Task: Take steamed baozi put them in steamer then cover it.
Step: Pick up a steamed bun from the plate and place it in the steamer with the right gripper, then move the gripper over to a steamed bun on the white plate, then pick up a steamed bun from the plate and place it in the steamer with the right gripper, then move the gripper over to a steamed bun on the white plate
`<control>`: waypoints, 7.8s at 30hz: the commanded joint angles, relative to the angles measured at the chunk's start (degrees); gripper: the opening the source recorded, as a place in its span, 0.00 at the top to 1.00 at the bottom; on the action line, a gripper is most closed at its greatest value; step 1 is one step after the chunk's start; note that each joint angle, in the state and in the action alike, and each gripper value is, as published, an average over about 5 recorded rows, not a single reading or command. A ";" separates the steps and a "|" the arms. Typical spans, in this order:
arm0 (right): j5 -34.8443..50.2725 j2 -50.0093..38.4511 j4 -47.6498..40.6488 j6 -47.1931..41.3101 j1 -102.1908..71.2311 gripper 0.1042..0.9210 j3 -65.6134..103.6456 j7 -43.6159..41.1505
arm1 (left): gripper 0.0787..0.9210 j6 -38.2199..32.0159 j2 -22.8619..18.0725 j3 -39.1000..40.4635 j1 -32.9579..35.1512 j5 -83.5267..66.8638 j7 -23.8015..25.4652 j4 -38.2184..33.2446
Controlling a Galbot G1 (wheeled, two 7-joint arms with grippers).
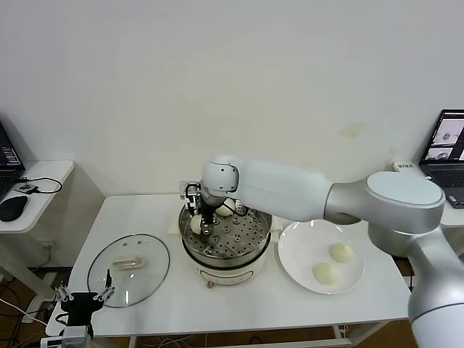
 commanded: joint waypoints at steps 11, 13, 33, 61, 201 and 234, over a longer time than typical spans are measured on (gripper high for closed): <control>-1.90 -15.83 12.60 4.15 16.12 0.12 -1.39 -12.34 | 0.12 0.50 0.63 0.11 -0.30 -0.03 0.51 -0.80; -2.65 -20.97 16.31 5.58 18.21 0.12 -2.81 -13.88 | 0.12 0.64 0.81 0.13 -0.31 -0.07 0.60 -0.92; -24.98 -61.57 33.27 20.09 -4.89 0.12 6.46 -17.25 | 0.12 1.46 1.82 1.02 0.53 0.67 1.30 -1.70; -31.68 -47.79 19.06 20.97 -30.10 0.12 22.59 -13.07 | 0.12 1.64 0.32 -0.99 1.78 1.65 1.41 -0.20; -35.49 -55.43 16.58 25.42 -31.18 0.12 33.03 -15.41 | 0.12 1.76 1.77 0.34 -0.97 1.62 1.57 0.24; -43.18 -38.78 0.28 25.40 -35.19 0.12 35.93 -11.83 | 0.12 1.82 1.11 -0.38 -1.19 1.87 2.00 2.28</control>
